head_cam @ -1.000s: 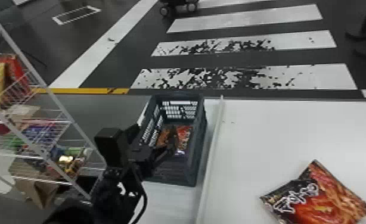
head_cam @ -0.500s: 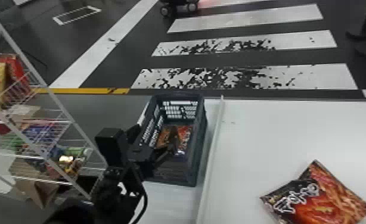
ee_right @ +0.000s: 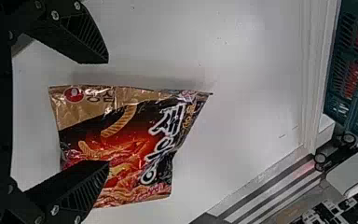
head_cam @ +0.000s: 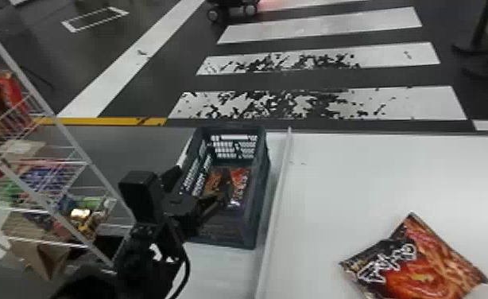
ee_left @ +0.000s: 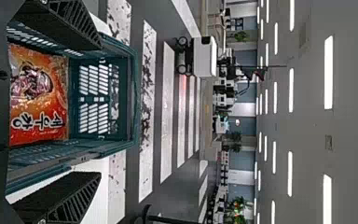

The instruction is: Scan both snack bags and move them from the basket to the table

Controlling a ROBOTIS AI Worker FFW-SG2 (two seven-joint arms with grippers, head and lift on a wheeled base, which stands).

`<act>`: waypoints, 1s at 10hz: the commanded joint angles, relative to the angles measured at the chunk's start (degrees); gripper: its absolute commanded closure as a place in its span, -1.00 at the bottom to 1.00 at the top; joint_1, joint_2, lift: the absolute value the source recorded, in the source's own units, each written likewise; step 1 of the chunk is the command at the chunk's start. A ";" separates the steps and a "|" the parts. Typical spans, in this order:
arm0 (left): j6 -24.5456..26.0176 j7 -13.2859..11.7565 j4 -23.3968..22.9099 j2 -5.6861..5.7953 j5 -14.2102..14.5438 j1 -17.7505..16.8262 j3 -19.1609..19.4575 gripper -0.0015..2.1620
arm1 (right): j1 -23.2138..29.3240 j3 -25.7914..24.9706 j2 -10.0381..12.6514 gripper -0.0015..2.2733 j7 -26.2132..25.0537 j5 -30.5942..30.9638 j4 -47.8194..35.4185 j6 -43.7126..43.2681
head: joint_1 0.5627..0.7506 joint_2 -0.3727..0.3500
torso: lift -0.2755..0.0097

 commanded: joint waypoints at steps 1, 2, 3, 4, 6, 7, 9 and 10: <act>0.00 -0.23 -0.19 -0.04 0.03 0.00 -0.14 -0.97 | -0.31 0.46 -0.01 -0.85 -0.30 1.27 1.20 -0.04 | 0.41 0.84 | 0.24; 0.18 -0.50 -0.19 -0.04 0.03 0.00 -0.23 -0.97 | -0.49 0.63 -0.01 -0.85 -0.74 1.80 1.81 -0.04 | 0.41 0.82 | 0.24; 0.18 -0.50 -0.19 -0.04 0.03 0.00 -0.32 -0.97 | -0.92 0.90 -0.01 -0.80 -0.83 2.15 2.34 0.31 | 0.41 0.80 | 0.24; 0.18 -0.94 -0.19 -0.13 0.03 0.00 -0.32 -0.97 | -1.28 1.34 0.17 -0.66 -0.83 2.68 2.87 1.54 | 0.41 0.79 | 0.24; 0.35 -1.20 -0.36 -0.13 0.65 0.00 -0.23 -0.97 | -2.51 2.83 0.17 -0.34 -0.39 3.82 3.48 6.28 | 0.41 0.75 | 0.24; 0.53 -1.20 -0.45 -0.13 0.65 0.09 -0.23 -0.97 | -2.77 3.62 0.08 0.08 -0.21 5.23 3.57 6.99 | 0.41 0.73 | 0.24; 0.53 -1.20 -0.54 -0.22 0.91 0.18 -0.23 -0.97 | -2.59 4.85 -0.62 0.94 -0.48 6.55 3.75 4.35 | 0.41 0.71 | 0.24; 0.53 -1.29 -0.45 -0.22 0.91 0.18 -0.23 -0.97 | -1.01 3.45 -0.71 0.98 -1.71 6.11 2.87 -0.92 | 0.41 0.73 | 0.24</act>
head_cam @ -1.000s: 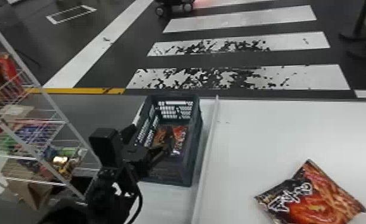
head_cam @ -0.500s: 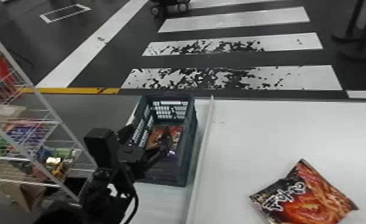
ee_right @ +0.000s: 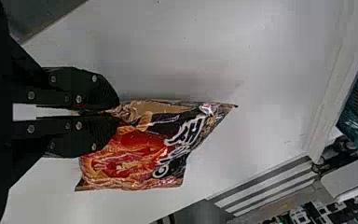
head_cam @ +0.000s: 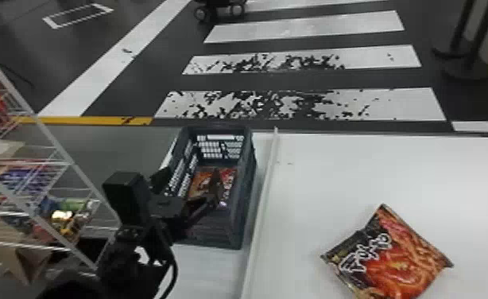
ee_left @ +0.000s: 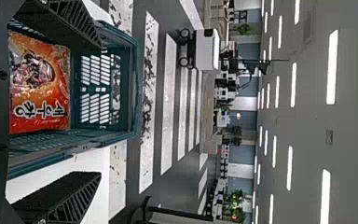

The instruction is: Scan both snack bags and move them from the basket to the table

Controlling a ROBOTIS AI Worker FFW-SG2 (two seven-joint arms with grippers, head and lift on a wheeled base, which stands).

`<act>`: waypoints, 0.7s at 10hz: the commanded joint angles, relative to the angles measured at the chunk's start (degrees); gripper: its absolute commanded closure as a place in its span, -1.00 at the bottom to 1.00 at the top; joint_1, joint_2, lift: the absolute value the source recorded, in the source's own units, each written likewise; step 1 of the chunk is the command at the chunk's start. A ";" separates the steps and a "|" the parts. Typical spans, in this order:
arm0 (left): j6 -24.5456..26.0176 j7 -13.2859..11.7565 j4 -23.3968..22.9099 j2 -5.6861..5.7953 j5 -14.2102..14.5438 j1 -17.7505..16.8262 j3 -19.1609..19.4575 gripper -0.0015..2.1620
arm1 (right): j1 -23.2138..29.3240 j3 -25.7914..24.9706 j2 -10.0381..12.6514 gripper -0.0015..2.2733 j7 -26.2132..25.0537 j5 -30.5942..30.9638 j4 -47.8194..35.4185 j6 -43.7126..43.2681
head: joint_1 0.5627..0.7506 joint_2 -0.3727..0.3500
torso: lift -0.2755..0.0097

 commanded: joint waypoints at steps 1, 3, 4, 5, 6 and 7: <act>0.00 -0.10 0.17 0.00 0.01 0.08 -0.09 -0.97 | 1.62 -1.43 -0.11 0.98 -1.82 -0.85 -1.73 -5.57 | 0.41 0.77 | 0.24; 0.00 -0.19 0.43 -0.09 0.10 0.00 -0.17 -0.97 | 1.54 -1.70 0.16 0.98 -5.16 -4.36 -3.92 -7.50 | 0.41 0.81 | 0.24; 0.00 -0.19 0.43 -0.09 0.27 -0.18 -0.17 -0.97 | 1.62 -2.14 0.51 0.98 -6.47 -7.00 -5.59 -9.78 | 0.41 0.83 | 0.24; 0.00 -0.19 0.43 0.00 0.45 -0.35 -0.17 -0.97 | 1.54 -3.02 1.39 0.98 -7.18 -9.64 -7.18 -10.66 | 0.41 0.86 | 0.24; 0.00 -0.28 0.52 0.00 0.53 -0.44 -0.17 -0.97 | 1.62 -4.51 2.62 0.98 -7.44 -12.45 -8.67 -11.54 | 0.41 0.89 | 0.24; 0.00 -0.36 0.70 0.00 0.53 -0.44 -0.17 -0.97 | 1.62 -7.32 4.02 0.98 -7.44 -18.25 -10.25 -13.48 | 0.41 0.91 | 0.24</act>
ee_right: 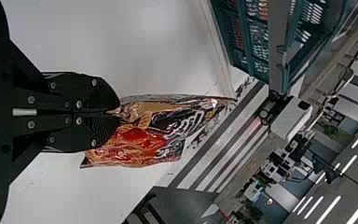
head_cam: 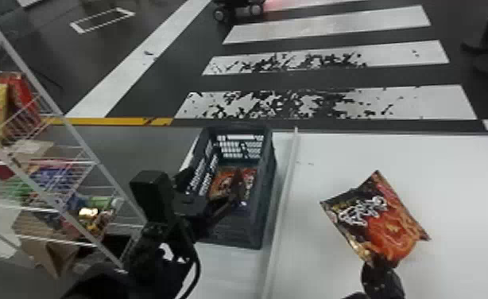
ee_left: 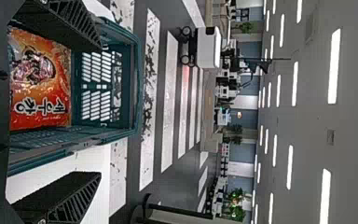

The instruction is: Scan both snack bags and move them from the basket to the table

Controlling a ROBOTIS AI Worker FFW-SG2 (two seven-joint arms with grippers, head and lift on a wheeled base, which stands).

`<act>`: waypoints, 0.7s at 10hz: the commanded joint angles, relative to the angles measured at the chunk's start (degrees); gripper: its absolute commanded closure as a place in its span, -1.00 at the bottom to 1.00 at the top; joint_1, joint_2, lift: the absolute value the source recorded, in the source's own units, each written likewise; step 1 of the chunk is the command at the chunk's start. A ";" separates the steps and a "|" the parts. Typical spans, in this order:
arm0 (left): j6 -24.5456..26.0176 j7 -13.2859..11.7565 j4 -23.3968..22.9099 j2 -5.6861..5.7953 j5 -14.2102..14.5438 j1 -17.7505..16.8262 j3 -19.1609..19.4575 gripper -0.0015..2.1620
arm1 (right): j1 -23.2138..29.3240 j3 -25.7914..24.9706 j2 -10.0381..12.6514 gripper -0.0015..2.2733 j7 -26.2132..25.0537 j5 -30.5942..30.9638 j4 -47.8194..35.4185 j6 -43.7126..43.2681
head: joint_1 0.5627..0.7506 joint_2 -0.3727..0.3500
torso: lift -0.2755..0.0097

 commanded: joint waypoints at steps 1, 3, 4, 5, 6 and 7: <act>0.00 -0.36 0.19 0.01 0.09 -0.01 0.00 -0.97 | -0.06 -4.46 1.90 0.98 0.18 -8.88 -1.91 -3.09 | 0.41 0.92 | 0.24; -0.18 -0.71 0.54 0.18 0.44 0.08 0.27 -0.97 | -0.06 -10.00 4.10 0.98 0.71 -18.02 -3.14 -6.78 | 0.41 0.92 | 0.24; -0.18 -0.97 0.63 0.36 0.62 0.17 0.35 -0.97 | -0.06 -12.46 4.98 0.98 0.98 -21.36 -3.14 -8.36 | 0.41 0.91 | 0.24; -0.18 -1.06 0.63 0.54 0.70 0.35 0.35 -0.97 | 0.20 -15.54 5.77 0.98 1.15 -25.58 -3.14 -10.65 | 0.41 0.90 | 0.24; -0.35 -1.06 0.72 0.62 0.70 0.35 0.35 -0.97 | 1.08 -18.53 7.44 0.98 1.06 -27.95 -3.14 -13.11 | 0.41 0.87 | 0.24; -0.35 -1.15 0.98 0.62 0.70 0.35 0.35 -0.97 | 1.96 -20.99 9.37 0.98 1.06 -29.54 -3.49 -14.52 | 0.41 0.83 | 0.24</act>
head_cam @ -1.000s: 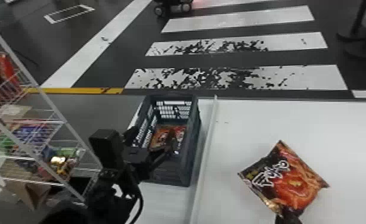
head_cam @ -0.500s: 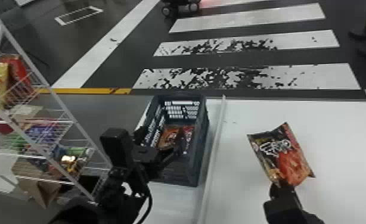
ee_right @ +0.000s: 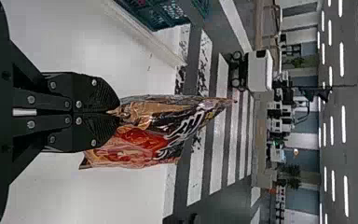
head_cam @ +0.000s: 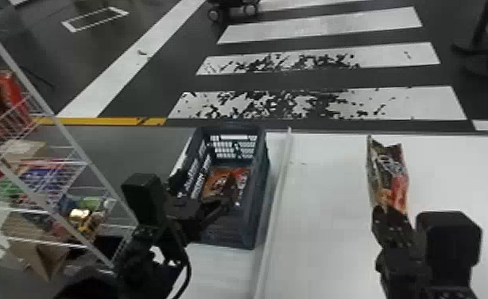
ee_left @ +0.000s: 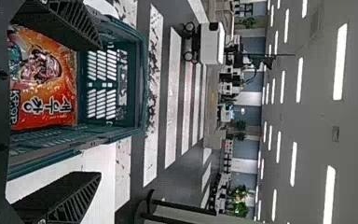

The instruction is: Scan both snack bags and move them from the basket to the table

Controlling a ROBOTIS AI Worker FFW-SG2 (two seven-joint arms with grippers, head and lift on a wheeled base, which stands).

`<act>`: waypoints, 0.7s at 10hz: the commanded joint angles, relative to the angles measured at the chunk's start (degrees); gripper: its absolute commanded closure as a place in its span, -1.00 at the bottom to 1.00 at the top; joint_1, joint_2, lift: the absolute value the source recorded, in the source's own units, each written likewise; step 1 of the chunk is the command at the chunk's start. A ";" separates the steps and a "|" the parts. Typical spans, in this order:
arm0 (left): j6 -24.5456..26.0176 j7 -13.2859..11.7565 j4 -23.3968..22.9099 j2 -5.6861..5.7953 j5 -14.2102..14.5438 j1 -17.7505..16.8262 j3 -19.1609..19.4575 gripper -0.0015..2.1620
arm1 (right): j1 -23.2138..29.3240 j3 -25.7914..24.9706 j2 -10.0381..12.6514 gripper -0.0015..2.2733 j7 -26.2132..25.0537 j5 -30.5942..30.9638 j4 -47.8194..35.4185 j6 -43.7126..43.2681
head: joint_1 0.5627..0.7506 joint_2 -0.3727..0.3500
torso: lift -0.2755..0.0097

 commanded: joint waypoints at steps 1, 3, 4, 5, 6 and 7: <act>-0.04 0.00 0.11 0.02 0.00 0.00 -0.01 -0.97 | 1.00 -3.71 1.81 0.98 -0.26 -4.42 -0.40 -3.79 | 0.41 0.77 | 0.24; 0.14 -0.09 -0.25 0.02 -0.09 0.00 -0.01 -0.97 | 2.76 -10.04 4.62 0.98 0.00 -13.91 -0.23 -8.71 | 0.41 0.69 | 0.24; 0.14 -0.09 -0.16 0.11 -0.17 0.00 -0.01 -0.97 | 3.73 -12.24 5.50 0.98 -0.09 -16.37 -0.23 -10.29 | 0.41 0.63 | 0.24; 0.14 0.00 -0.16 0.11 -0.17 0.00 -0.18 -0.97 | 4.96 -14.96 6.56 0.98 -0.26 -21.12 -0.14 -12.75 | 0.41 0.56 | 0.24; 0.14 0.00 -0.07 0.02 -0.35 0.00 -0.36 -0.97 | 5.84 -17.16 7.84 0.98 -1.84 -25.69 0.30 -15.04 | 0.41 0.50 | 0.24; 0.14 0.00 -0.07 -0.16 -0.70 -0.17 -0.62 -0.97 | 6.45 -18.74 7.84 0.98 -4.13 -29.99 1.36 -18.73 | 0.41 0.46 | 0.24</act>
